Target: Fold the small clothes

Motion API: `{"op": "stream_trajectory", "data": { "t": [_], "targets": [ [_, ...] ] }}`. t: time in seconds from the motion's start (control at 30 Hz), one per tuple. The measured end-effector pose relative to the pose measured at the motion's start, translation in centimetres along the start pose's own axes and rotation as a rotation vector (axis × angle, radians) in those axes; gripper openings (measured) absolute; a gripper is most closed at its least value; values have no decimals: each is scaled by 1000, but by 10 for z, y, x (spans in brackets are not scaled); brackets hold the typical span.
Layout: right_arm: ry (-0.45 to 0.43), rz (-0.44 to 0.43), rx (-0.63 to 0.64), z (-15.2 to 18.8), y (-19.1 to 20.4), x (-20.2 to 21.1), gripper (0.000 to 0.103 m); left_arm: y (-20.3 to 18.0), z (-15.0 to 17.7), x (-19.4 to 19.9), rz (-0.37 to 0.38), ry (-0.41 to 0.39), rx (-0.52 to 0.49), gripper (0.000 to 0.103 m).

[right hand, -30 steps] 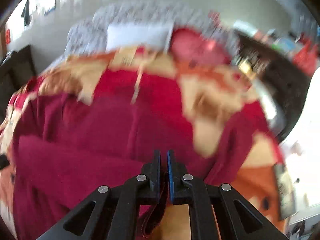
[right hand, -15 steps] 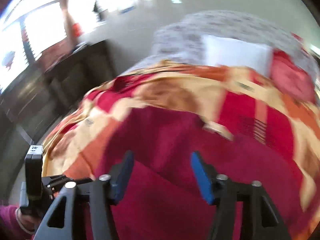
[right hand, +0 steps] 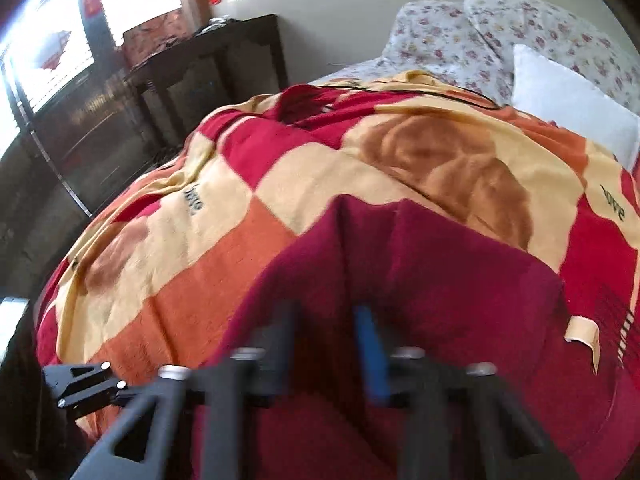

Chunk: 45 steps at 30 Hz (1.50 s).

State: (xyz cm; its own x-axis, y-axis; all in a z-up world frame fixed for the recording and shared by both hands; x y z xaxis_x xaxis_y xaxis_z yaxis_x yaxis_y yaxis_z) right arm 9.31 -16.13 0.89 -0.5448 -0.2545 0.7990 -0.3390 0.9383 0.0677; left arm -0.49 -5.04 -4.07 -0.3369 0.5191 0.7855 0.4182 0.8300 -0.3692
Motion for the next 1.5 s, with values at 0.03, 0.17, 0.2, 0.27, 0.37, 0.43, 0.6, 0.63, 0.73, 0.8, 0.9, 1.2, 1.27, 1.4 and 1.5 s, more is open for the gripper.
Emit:
{"op": "stream_trajectory", "data": {
  "t": [0.03,0.17,0.2,0.27,0.37,0.43,0.6,0.63,0.73,0.8,0.9,1.2,1.27,1.4,1.5],
  "targets": [
    [-12,12,17,-2,3,3,4,0,0,1,2,0,0,56],
    [-76,71,32,-22,5,17,3,0,1,4,7,4,7,56],
    [-95,91,26,-30,2,19,3,0,1,5,10,3,13,56],
    [-120,109,-8,-45,-6,21,3,3,-4,9,13,-2,41,56],
    [-126,141,-32,-55,-11,9,3,9,-8,14,14,-2,83,56],
    [-108,130,-47,-52,-11,-2,3,10,-11,20,-3,-15,92,56],
    [-143,79,-163,-20,-13,38,44,1,-21,43,-27,-82,44,56],
    [-150,107,-177,-5,-19,54,45,-2,-23,46,-30,-91,31,56],
    [-134,189,-242,48,-45,98,45,-15,-33,48,-33,-118,-21,56],
    [-118,268,-288,87,-69,127,45,-22,-39,44,-37,-123,-47,56],
    [-47,425,-322,143,-109,161,47,-30,-52,37,-33,-143,-71,56],
    [65,467,-391,227,-146,174,38,-21,-46,-21,-138,-9,-79,56],
    [45,489,-361,223,-140,179,5,-23,-44,-18,-168,-33,-124,56],
    [-36,532,-339,199,-143,196,5,-26,-46,-14,-180,-42,-117,56],
    [-85,583,-350,182,-156,206,5,-27,-47,-15,-157,-55,-74,56]
  ]
}}
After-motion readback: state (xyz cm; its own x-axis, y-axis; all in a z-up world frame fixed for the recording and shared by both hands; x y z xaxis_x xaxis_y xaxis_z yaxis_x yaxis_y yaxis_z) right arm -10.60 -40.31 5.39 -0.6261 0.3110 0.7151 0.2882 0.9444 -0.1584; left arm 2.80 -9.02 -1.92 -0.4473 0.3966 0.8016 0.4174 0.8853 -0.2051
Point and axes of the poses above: each gripper's, at about its wrist camera, not at the fingertips, and x roughly against the way its jaws point, y to its left, z to its underside, the point moved 7 cm from there along -x, roughly the way its jaws point, and after that the axes turned 4 degrees about x, right-handed, at the moved point
